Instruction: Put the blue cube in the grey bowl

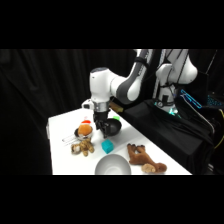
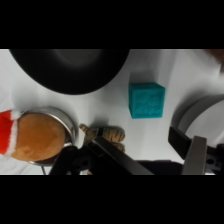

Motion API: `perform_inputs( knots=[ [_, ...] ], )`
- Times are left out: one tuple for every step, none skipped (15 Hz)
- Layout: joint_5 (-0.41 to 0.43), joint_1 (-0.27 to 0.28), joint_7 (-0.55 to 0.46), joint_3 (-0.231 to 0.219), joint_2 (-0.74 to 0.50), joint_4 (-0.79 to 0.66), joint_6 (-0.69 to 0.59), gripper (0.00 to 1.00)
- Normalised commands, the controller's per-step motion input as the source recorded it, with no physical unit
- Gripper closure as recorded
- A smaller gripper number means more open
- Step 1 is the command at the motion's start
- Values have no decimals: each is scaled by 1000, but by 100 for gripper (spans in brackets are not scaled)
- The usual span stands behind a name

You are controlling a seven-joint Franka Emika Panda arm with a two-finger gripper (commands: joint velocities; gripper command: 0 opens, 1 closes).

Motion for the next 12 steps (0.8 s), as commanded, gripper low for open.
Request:
perform_inputs(
  knots=[
    [-107, 59, 165, 3, 224, 154, 186, 0],
    [-101, 60, 162, 6, 215, 148, 171, 0],
    [-97, 58, 158, 8, 200, 138, 153, 0],
    [-108, 65, 172, -5, 181, 125, 145, 0],
    [-99, 57, 155, 3, 167, 112, 140, 0],
    [-95, 51, 146, 6, 151, 104, 132, 0],
    [-102, 50, 148, -1, 143, 96, 139, 0],
    [-100, 47, 147, -3, 133, 87, 140, 0],
    [-98, 44, 143, -2, 134, 74, 153, 0],
    [-82, 31, 124, 10, 129, 70, 151, 0],
    [-84, 30, 121, 7, 131, 70, 162, 0],
    [-73, 19, 109, 12, 125, 65, 190, 0]
  ],
)
